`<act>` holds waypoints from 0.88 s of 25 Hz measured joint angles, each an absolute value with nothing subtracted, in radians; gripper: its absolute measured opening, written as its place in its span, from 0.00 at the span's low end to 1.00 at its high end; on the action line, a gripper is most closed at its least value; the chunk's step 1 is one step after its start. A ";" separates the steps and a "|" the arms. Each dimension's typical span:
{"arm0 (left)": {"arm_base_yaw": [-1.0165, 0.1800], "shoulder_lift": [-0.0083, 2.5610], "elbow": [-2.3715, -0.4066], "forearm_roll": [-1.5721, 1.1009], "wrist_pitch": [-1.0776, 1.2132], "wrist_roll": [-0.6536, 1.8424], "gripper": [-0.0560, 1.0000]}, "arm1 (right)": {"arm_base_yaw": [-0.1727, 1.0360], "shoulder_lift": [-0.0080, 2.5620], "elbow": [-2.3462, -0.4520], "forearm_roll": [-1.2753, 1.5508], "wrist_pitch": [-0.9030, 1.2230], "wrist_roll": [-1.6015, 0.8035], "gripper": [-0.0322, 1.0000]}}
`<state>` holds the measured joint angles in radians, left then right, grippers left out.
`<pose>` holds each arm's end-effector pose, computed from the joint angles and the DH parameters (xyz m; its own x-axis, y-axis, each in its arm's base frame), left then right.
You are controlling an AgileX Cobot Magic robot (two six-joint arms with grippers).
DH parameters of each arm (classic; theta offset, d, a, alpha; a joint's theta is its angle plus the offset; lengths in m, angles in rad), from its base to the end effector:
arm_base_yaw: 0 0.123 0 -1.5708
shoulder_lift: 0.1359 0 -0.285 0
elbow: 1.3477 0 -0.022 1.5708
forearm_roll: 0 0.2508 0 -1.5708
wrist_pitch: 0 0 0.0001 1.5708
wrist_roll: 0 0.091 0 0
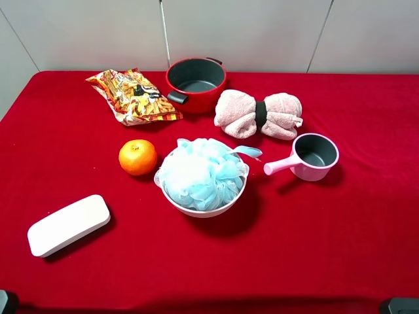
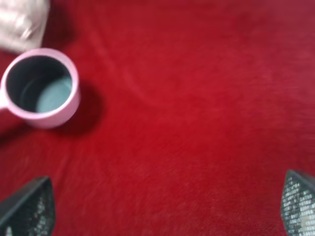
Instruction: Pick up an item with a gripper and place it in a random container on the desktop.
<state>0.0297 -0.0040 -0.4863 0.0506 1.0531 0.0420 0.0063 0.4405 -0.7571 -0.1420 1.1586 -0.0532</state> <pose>-0.0037 0.0039 0.2742 -0.4608 0.0533 -0.8859 -0.0379 0.9961 0.0796 0.0490 -0.0115 0.3355 -0.6880 -0.1136 -0.7168 0.0128 0.9856 -0.1685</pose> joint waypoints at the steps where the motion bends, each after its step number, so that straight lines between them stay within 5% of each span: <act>1: 0.030 -0.004 -0.486 0.051 1.053 0.042 0.99 | -0.012 0.390 -0.735 -0.142 1.150 -0.052 0.70; 12: 0.030 -0.004 -0.486 0.051 1.053 0.042 0.99 | -0.044 0.017 -0.537 -0.063 1.081 0.000 0.70; 22: 0.030 -0.004 -0.486 0.051 1.053 0.042 0.99 | -0.044 -0.006 -0.498 -0.024 1.024 0.000 0.70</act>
